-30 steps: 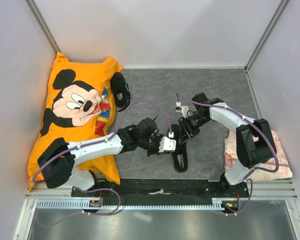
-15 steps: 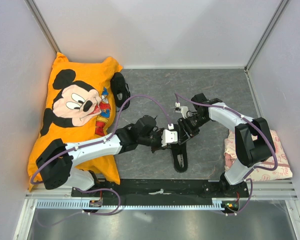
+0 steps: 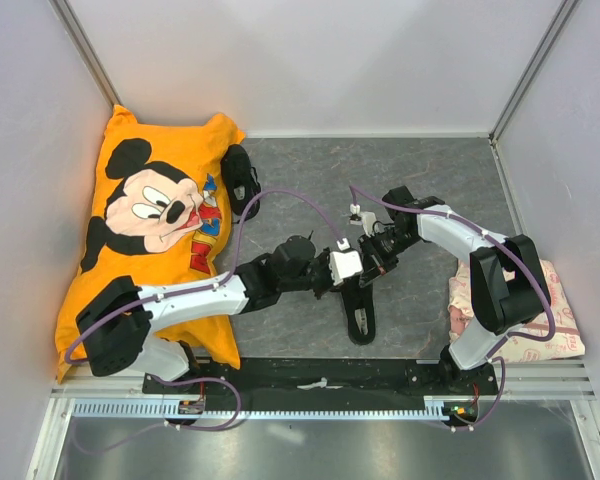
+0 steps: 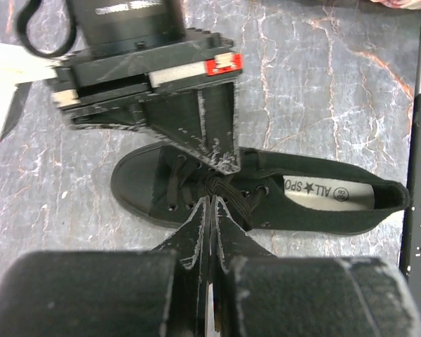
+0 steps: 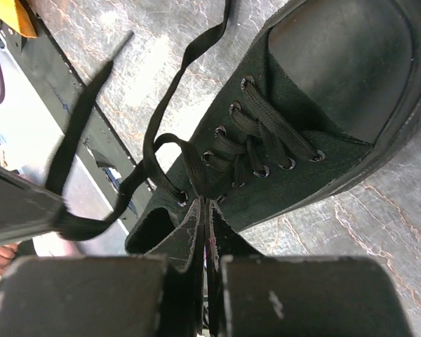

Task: Tie the shoes

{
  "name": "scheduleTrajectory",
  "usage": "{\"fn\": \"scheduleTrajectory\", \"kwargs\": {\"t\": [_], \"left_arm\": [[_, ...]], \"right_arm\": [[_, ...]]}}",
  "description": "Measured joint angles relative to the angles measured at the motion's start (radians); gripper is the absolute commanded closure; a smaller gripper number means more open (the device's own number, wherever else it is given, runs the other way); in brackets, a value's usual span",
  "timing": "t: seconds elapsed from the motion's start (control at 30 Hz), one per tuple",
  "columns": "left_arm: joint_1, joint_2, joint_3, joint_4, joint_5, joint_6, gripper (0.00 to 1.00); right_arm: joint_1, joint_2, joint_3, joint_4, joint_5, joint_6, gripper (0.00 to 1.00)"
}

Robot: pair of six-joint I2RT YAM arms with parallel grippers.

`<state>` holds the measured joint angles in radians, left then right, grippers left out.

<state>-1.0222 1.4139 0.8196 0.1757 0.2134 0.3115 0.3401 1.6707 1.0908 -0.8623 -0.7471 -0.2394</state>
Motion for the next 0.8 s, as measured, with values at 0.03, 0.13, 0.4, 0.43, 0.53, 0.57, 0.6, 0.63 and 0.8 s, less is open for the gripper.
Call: {"fn": "scheduleTrajectory", "kwargs": {"t": [0.03,0.13,0.4,0.43,0.53,0.57,0.6,0.63,0.8], "left_arm": [[-0.008,0.002,-0.01,0.014,-0.005,0.001,0.98],[-0.032,0.016,-0.031,0.05,-0.02,0.003,0.98],[-0.058,0.088,-0.043,0.12,-0.056,0.021,0.99],[-0.058,0.097,-0.043,0.127,-0.057,0.022,0.98],[-0.06,0.122,-0.043,0.144,-0.064,0.022,0.98],[-0.06,0.131,-0.043,0.147,-0.068,0.022,0.98],[-0.062,0.139,-0.043,0.149,-0.075,0.022,0.99],[-0.062,0.15,-0.041,0.15,-0.082,0.021,0.98],[-0.062,0.204,-0.019,0.15,-0.126,0.007,0.98]], "right_arm": [[0.0,0.0,0.0,0.0,-0.003,0.002,1.0],[-0.007,-0.002,0.0,0.0,-0.013,0.006,1.0],[-0.032,-0.018,0.0,0.0,-0.043,0.016,1.0],[-0.035,-0.021,0.0,0.0,-0.047,0.017,1.0],[-0.039,-0.026,0.0,-0.001,-0.057,0.019,1.0],[-0.041,-0.027,0.0,-0.002,-0.062,0.02,1.0],[-0.043,-0.028,0.0,-0.003,-0.067,0.022,1.0],[-0.046,-0.028,0.0,-0.003,-0.07,0.023,1.0],[-0.056,-0.028,0.0,-0.006,-0.092,0.027,1.0]]}}
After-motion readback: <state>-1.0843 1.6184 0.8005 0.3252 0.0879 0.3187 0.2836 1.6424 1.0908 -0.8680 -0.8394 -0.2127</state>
